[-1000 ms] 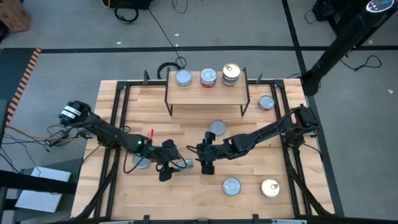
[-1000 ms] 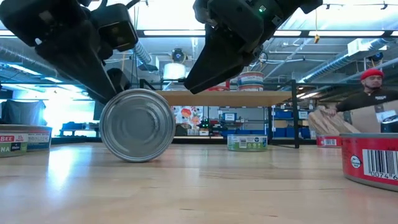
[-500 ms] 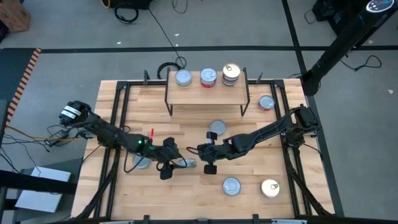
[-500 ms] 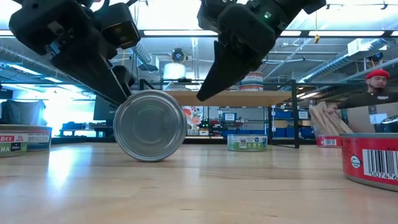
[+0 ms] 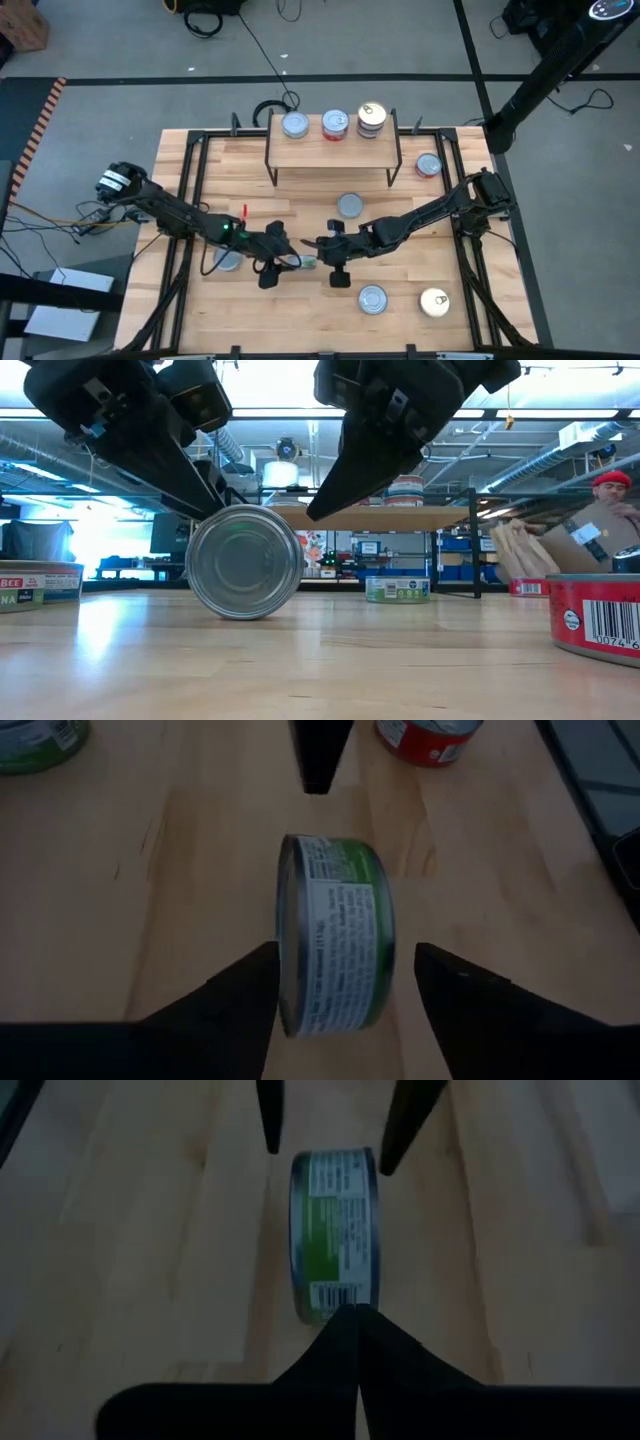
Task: Stack canned seafood by type on shelf
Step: Stack the green and white tuna can on top of the green and white tuna can on the shelf
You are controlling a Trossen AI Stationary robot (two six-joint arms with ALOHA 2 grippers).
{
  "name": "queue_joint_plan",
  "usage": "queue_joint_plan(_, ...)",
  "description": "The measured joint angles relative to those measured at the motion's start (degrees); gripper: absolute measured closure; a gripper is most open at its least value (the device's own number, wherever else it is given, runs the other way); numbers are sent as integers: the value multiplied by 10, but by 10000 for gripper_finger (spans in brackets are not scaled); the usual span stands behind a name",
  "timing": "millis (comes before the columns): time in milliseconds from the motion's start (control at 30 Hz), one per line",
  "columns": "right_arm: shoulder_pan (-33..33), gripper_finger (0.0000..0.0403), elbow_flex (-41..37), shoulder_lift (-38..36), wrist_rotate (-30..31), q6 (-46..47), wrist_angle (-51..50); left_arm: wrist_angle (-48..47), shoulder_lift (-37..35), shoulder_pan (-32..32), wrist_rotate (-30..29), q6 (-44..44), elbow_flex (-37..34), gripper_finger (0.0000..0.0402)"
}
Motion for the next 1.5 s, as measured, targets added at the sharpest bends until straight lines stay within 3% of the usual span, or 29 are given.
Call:
queue_joint_plan(400, -1, 398, -30, 0, -24, -1, 57, 28, 27, 6, 10, -2, 0, 147)
queue_joint_plan(533, -1, 395, -30, 0, -24, -3, 59, 22, 27, 7, 12, -2, 0, 173)
queue_joint_plan(733, -1, 395, -30, 0, -23, -6, 58, 16, 24, 8, 14, 5, 0, 259)
queue_joint_plan(900, -1, 395, -30, 0, -10, -10, 41, -56, 17, 8, -5, 49, 38, 259)
queue_joint_plan(1133, 0, 395, -30, -7, 42, 8, -40, -264, -2, 12, -174, 166, 157, 259)
queue_joint_plan(1300, 0, 398, -29, -11, 66, 30, -82, -356, -3, 40, -310, 248, 237, 259)
queue_joint_plan(1500, 1, 398, -29, -11, 67, 30, -87, -359, -3, 100, -457, 387, 283, 259)
